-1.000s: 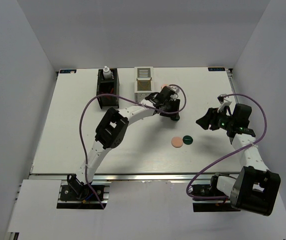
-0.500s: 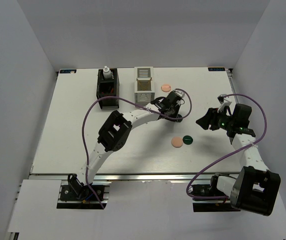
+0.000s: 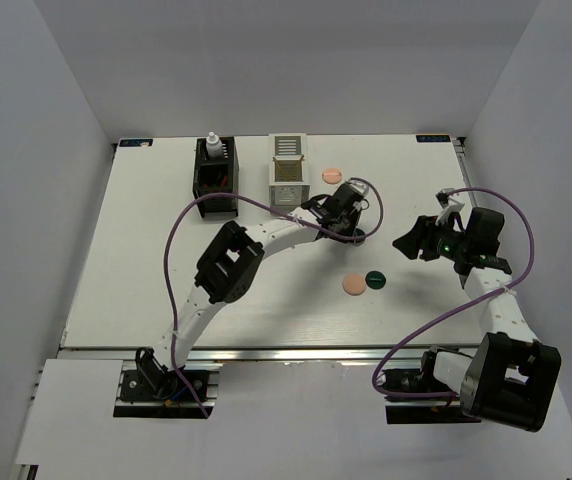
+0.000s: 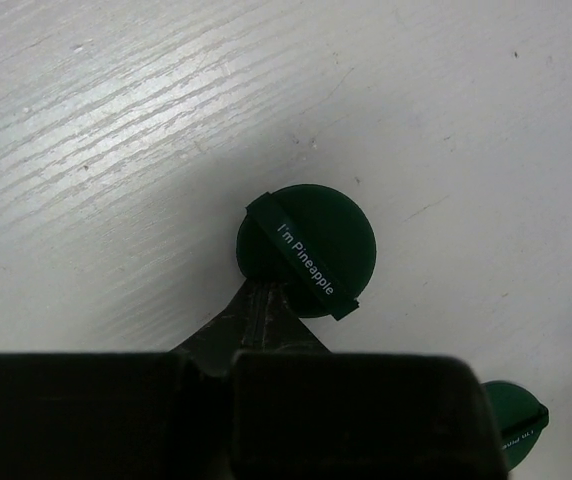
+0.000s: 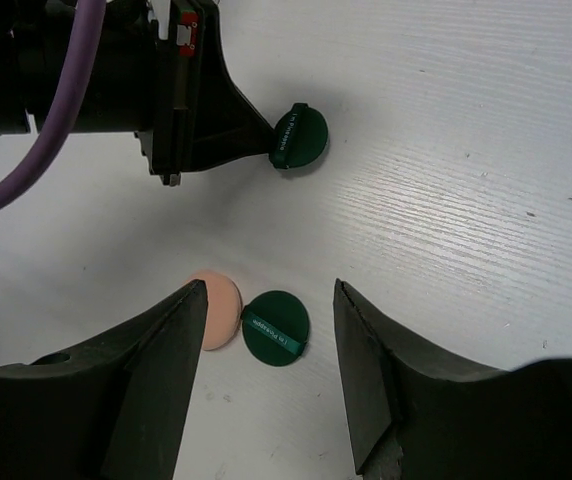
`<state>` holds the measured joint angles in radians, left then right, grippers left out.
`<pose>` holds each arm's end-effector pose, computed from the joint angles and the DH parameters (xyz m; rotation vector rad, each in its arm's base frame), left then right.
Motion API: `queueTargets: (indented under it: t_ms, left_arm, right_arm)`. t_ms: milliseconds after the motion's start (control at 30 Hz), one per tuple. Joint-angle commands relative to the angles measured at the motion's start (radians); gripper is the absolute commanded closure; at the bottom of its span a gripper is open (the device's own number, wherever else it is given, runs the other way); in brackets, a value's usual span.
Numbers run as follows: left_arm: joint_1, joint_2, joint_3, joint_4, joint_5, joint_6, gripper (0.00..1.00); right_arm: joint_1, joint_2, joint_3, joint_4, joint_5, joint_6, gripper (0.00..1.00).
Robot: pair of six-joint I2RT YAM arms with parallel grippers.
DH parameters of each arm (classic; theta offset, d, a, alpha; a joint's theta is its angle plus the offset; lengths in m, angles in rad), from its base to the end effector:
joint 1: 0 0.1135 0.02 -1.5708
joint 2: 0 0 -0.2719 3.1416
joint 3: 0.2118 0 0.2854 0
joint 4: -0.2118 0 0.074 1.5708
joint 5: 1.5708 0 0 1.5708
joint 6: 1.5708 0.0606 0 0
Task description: Organize the makeup
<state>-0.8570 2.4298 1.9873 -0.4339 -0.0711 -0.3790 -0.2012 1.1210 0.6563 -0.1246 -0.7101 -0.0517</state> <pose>0.3894 -0.4430 0.1225 0.5603 2.4354 -0.4515 0.2801 -0.0168 0.2203 -0.2482 2.0445 0.6069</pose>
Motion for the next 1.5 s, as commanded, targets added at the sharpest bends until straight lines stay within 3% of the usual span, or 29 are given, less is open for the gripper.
queueTargets:
  t_ms: [0, 200, 500, 567, 600, 700, 767, 1000, 1467]
  left_arm:
    - [0.042, -0.100, -0.034, 0.007, -0.012, -0.026, 1.00]
    - [0.102, -0.222, -0.056, 0.067, 0.021, -0.046, 1.00]
    - [0.139, -0.253, -0.042, 0.084, 0.114, -0.054, 1.00]
    - [0.139, -0.233, -0.038, 0.069, 0.151, -0.078, 0.82]
    - [0.138, -0.224, -0.036, 0.061, 0.186, -0.092, 0.62]
    - [0.124, -0.209, -0.059, 0.053, 0.208, -0.120, 0.43]
    - [0.115, -0.216, -0.094, 0.076, 0.223, -0.139, 0.34]
    - [0.076, -0.178, -0.065, 0.077, 0.245, -0.170, 0.31]
    - [-0.033, -0.060, 0.007, -0.005, 0.005, -0.018, 0.34]
  right_arm:
    - [-0.007, -0.004, -0.001, 0.020, -0.009, 0.001, 0.41]
    - [-0.009, 0.002, 0.000, 0.025, -0.015, 0.006, 0.41]
    - [-0.007, 0.005, -0.007, 0.025, -0.019, 0.004, 0.41]
    - [-0.007, 0.006, -0.011, 0.023, -0.017, 0.000, 0.40]
    - [-0.009, 0.007, -0.014, 0.022, -0.017, -0.007, 0.40]
    - [-0.007, 0.029, -0.015, -0.003, -0.015, -0.033, 0.38]
    - [-0.007, 0.060, -0.012, -0.016, -0.008, -0.065, 0.31]
    - [-0.006, 0.099, 0.008, -0.018, 0.011, -0.082, 0.30]
    - [-0.010, 0.065, -0.026, -0.006, 0.026, -0.056, 0.30]
